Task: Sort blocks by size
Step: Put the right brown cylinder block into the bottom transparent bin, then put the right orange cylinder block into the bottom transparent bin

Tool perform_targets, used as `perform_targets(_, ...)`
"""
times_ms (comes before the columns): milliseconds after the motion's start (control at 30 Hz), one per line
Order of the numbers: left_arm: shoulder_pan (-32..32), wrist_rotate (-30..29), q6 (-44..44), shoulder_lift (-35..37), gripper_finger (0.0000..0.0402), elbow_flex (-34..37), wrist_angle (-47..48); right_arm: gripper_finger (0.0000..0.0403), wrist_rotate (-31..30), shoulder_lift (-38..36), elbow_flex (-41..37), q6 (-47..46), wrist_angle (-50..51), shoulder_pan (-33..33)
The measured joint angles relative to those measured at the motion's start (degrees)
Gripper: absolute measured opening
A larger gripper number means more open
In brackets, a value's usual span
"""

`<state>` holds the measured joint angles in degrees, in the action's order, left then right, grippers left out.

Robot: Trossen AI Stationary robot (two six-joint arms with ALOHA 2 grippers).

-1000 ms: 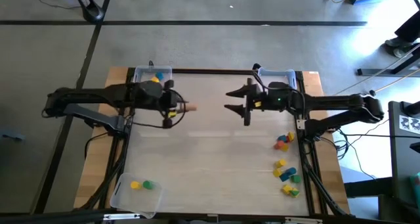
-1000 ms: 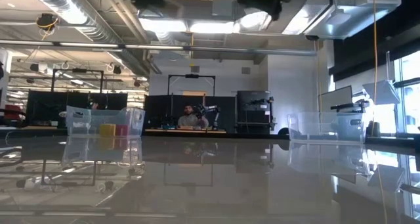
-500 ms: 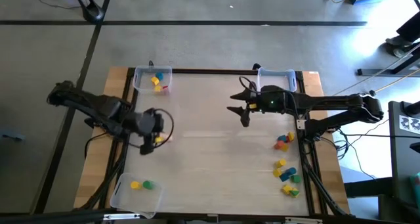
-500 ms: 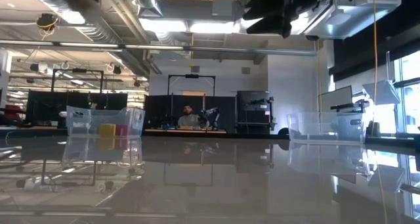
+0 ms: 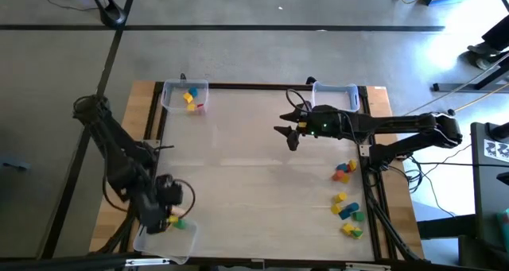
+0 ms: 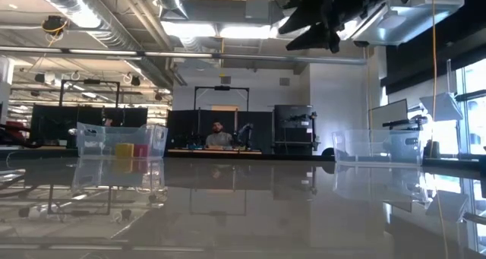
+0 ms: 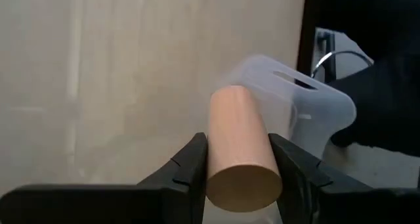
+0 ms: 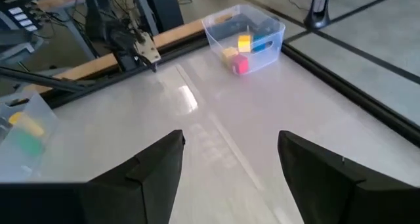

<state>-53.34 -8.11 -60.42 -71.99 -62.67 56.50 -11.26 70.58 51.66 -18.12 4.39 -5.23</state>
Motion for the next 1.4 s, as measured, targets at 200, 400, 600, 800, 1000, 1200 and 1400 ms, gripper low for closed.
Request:
perform_targets(200, -4.92, 0.07, -3.85, -6.03, 0.0116, 0.0, -5.66, 0.0248, -1.23, 1.9, 0.04, -1.83, -0.56, 0.0)
perform_targets(400, -4.87, 3.64, -0.53, -11.85, 0.0116, 0.0, -6.46, 0.0248, -1.21, 3.53, 0.0, -3.68, 0.38, 0.0)
perform_targets(600, -4.25, 6.75, 0.45, -16.65, 0.0116, 0.0, -10.25, 0.0248, -0.72, 4.03, 0.0, -5.97, 0.45, 0.0)
perform_targets(800, -4.3, 8.48, -0.93, -20.76, 0.0117, 0.0, -11.66, 0.0248, 0.31, 4.03, 0.0, -6.32, 0.48, 0.02)
perform_targets(1000, -3.77, 8.61, -0.87, -22.11, 0.0155, 0.0, -12.12, 0.0248, 0.32, 4.03, 0.0, -6.3, 0.51, 0.01)
perform_targets(1200, -2.25, 11.6, 0.45, -22.07, 0.0187, 0.0, -12.11, 0.0248, 0.32, 4.03, 0.0, -6.24, 0.49, 0.0)
perform_targets(1400, -0.06, 14.31, 2.34, -16.65, 0.0196, 0.0, -11.85, 0.0248, 2.25, 3.82, 0.0, -6.08, 0.24, 0.0)
